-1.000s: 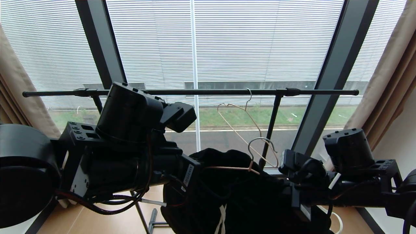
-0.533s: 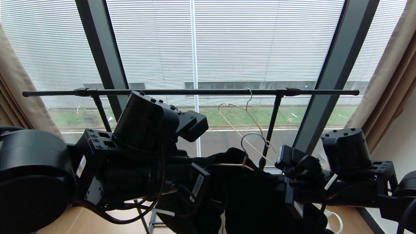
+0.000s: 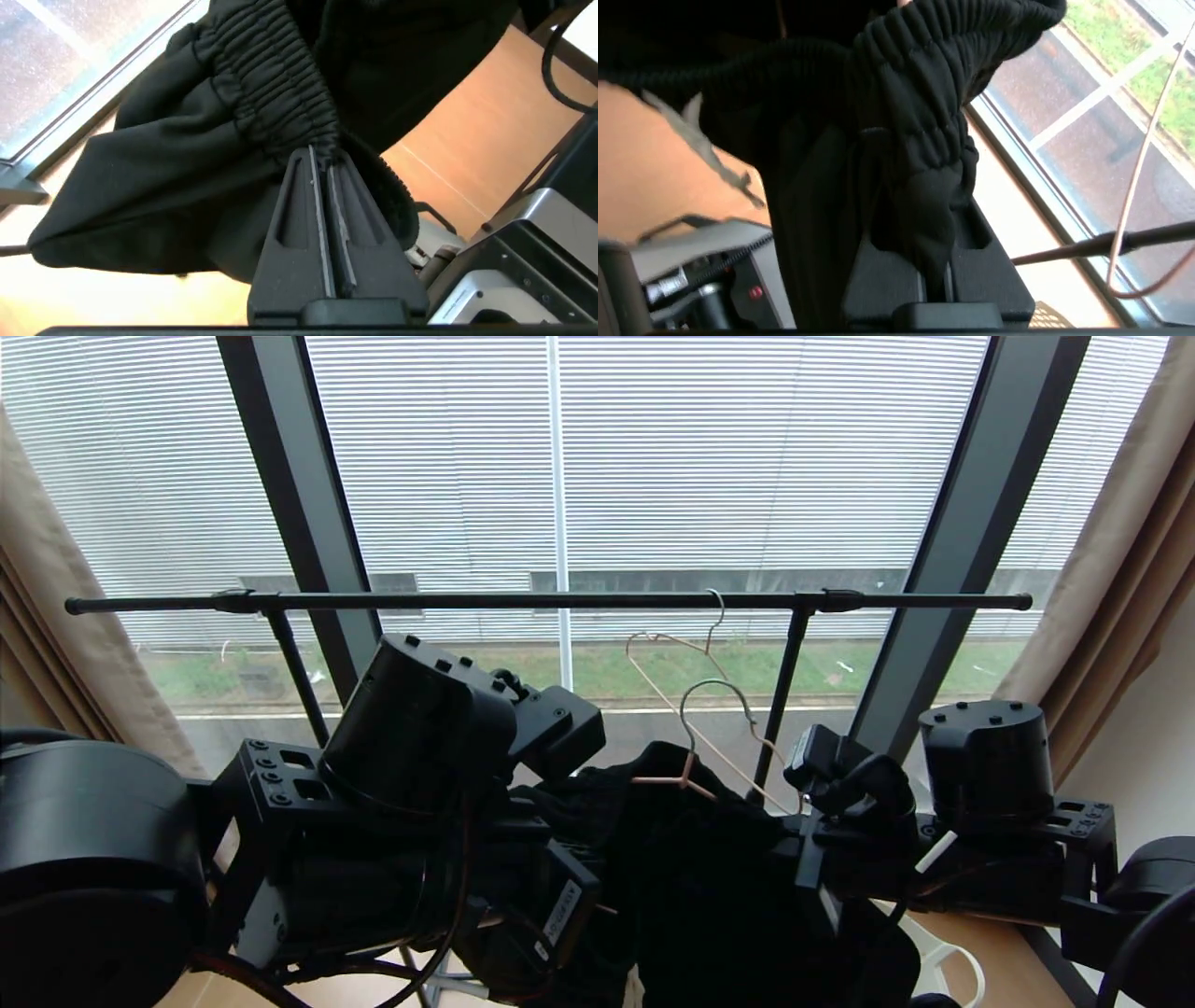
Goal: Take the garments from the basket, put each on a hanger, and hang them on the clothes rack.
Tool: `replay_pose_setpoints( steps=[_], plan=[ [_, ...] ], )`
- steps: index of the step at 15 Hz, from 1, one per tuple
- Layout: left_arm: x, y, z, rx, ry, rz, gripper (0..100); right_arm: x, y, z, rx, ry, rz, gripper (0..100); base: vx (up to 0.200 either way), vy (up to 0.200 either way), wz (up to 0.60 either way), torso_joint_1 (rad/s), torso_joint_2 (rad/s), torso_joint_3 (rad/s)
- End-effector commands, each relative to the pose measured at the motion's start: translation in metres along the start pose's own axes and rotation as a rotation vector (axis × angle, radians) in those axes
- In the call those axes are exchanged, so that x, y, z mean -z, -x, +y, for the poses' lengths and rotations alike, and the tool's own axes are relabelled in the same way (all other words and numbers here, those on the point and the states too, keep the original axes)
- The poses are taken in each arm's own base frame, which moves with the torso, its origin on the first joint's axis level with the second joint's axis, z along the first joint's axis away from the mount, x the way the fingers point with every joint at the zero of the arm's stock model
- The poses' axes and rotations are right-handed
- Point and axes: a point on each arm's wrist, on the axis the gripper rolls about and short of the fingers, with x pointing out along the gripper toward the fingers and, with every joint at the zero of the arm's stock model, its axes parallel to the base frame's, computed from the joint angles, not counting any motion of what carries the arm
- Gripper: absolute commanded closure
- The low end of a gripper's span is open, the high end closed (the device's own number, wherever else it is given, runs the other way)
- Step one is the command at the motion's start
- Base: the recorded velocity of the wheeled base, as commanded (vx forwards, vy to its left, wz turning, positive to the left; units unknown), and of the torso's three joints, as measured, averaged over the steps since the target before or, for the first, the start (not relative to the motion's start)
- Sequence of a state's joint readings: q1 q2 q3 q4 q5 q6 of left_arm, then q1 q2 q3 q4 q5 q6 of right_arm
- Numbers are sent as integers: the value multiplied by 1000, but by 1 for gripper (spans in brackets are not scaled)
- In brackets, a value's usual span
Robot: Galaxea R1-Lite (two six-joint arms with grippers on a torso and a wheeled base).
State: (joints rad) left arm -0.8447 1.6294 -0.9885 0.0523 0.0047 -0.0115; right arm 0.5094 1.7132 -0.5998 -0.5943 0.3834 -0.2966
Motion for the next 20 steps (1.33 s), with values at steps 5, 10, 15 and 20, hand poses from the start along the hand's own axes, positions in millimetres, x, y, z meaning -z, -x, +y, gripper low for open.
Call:
replay_pose_setpoints(
  steps=[5, 10, 15, 20],
  plan=[
    [2, -7, -4, 9, -9, 20, 100, -4, -3, 10, -23, -8, -50, 100, 0, 0, 0, 0, 0, 0],
    [6, -20, -4, 7, -12, 57, 100, -4, -1, 15, -24, -7, -106, 100, 0, 0, 0, 0, 0, 0],
    [4, -11, -3, 5, -8, 32, 0, -3, -2, 15, -24, -5, -106, 100, 0, 0, 0, 0, 0, 0],
    [12, -3, -3, 7, -5, 39, 0, -2, -3, 16, -71, -7, -110, 100, 0, 0, 0, 0, 0, 0]
  ],
)
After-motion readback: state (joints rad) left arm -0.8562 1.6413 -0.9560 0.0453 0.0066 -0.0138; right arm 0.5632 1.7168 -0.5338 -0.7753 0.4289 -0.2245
